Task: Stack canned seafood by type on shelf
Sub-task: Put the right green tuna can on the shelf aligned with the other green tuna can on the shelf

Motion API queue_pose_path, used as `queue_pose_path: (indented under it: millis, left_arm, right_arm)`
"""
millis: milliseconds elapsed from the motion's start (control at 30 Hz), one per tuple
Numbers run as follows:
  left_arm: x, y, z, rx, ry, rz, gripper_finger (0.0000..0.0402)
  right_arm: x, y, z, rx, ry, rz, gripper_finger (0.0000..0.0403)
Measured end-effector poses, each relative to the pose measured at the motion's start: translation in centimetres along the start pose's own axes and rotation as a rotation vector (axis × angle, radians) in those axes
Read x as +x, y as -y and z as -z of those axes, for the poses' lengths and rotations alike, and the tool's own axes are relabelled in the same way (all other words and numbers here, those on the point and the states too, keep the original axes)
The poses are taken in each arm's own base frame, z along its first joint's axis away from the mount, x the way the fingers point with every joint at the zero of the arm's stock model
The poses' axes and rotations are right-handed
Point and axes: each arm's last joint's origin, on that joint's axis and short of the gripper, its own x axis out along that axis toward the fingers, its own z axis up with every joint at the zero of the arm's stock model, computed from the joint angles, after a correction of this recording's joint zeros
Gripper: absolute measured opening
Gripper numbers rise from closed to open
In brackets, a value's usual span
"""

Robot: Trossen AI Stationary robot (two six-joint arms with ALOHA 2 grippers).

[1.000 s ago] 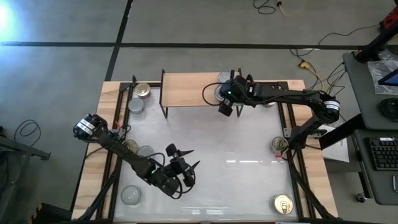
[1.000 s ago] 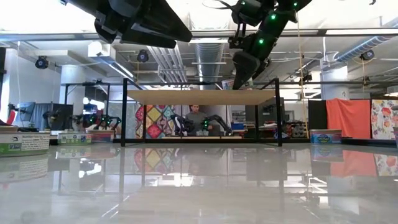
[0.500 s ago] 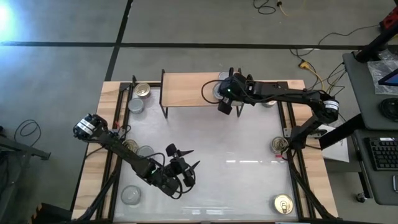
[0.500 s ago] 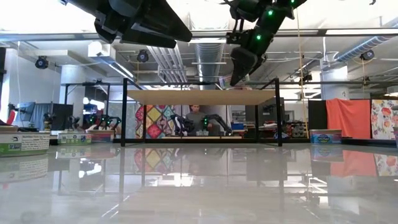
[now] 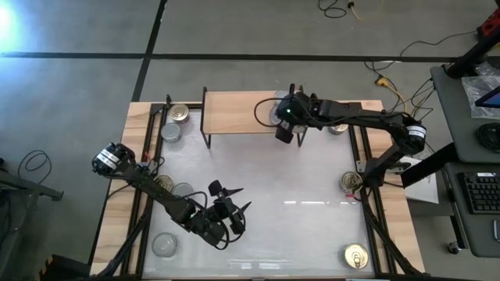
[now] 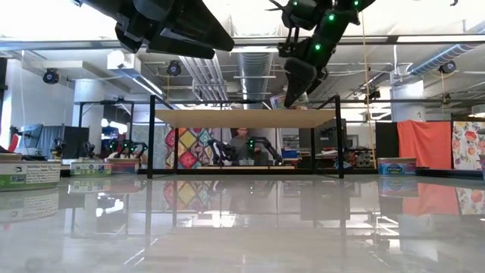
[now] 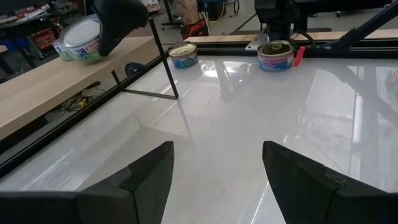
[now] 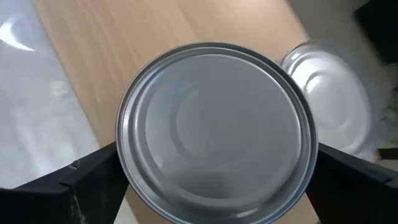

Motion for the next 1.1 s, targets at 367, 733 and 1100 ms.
queue_pose_path:
  millis: [367, 733, 1100]
  left_arm:
    - [0.0, 0.0, 0.0, 0.008, 0.000, -0.002, 0.0231]
    - [1.2, -0.6, -0.8, -0.042, 0.039, -0.063, 0.0231]
    - [3.8, 0.6, -0.4, 0.042, 0.046, 0.131, 0.0212]
  right_arm:
    - [0.5, 1.7, 1.0, 0.030, -0.101, -0.075, 0.0400]
    - [-0.1, 2.6, 0.1, -0.058, -0.080, -0.067, 0.0400]
    - [-0.1, 2.6, 0.4, -0.076, -0.106, -0.084, 0.0400]
